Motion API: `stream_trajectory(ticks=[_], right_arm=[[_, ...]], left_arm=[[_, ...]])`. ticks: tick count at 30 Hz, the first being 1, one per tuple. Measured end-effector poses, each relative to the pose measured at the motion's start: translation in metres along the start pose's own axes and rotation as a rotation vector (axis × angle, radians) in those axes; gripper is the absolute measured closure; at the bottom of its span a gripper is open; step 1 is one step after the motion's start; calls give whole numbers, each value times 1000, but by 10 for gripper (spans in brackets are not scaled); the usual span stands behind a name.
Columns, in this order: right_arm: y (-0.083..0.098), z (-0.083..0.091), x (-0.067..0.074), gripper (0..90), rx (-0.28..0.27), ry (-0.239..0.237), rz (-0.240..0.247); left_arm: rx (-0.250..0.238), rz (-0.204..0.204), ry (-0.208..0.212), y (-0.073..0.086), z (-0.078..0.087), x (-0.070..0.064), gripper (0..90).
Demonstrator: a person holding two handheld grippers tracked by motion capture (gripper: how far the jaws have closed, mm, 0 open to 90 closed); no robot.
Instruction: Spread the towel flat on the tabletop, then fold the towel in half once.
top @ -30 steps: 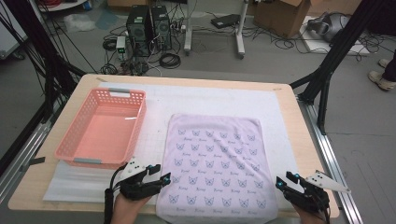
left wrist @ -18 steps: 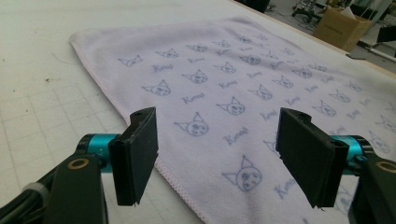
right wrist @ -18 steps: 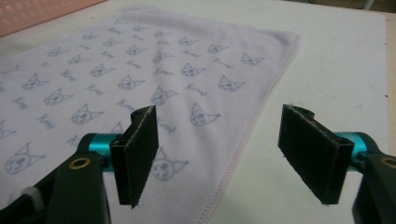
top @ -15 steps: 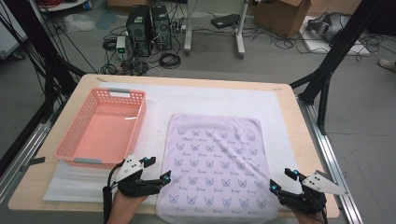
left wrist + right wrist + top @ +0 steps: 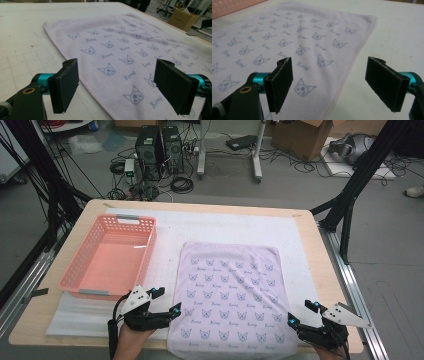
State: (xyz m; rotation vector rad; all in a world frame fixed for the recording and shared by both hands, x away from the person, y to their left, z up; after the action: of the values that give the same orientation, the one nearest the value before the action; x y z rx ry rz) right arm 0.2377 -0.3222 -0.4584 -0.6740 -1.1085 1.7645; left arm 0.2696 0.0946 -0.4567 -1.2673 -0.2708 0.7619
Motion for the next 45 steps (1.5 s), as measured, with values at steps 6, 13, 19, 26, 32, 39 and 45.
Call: stream_trajectory(ticks=[6,13,19,26,32,39,45], right_arm=[[1,-3,-1,210,8,-2,-1],[3,-5,0,210,26,-6,-5],[6,-8,-2,209,53,-15,7],[-2,-15,-13,183,60,-26,-29],[-20,-29,-25,179,67,-23,-18],[-39,-58,-38,178,93,-22,-20],[-49,-85,-46,173,135,-27,-28]], left_arm=[[4,4,2,1,0,1,207],[7,17,11,2,-3,1,218],[20,30,19,1,-6,2,218],[36,42,34,-10,-25,7,219],[53,73,55,-25,-54,19,233],[95,83,16,-47,-85,36,213],[116,76,-19,-60,-100,55,220]])
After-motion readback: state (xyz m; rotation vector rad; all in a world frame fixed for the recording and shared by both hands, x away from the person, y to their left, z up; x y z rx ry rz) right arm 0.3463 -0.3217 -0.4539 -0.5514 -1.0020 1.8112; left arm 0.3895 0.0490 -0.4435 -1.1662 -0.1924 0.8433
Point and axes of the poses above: each handheld gripper's, and its own axes: z roughly backward along the jaws, y roughly out of its underside, x roughly to its left, the point moved 7 cm from there along -z, roughly forward along the jaws, and after that the axes turned 6 degrees about y, right-handed, at the moved point
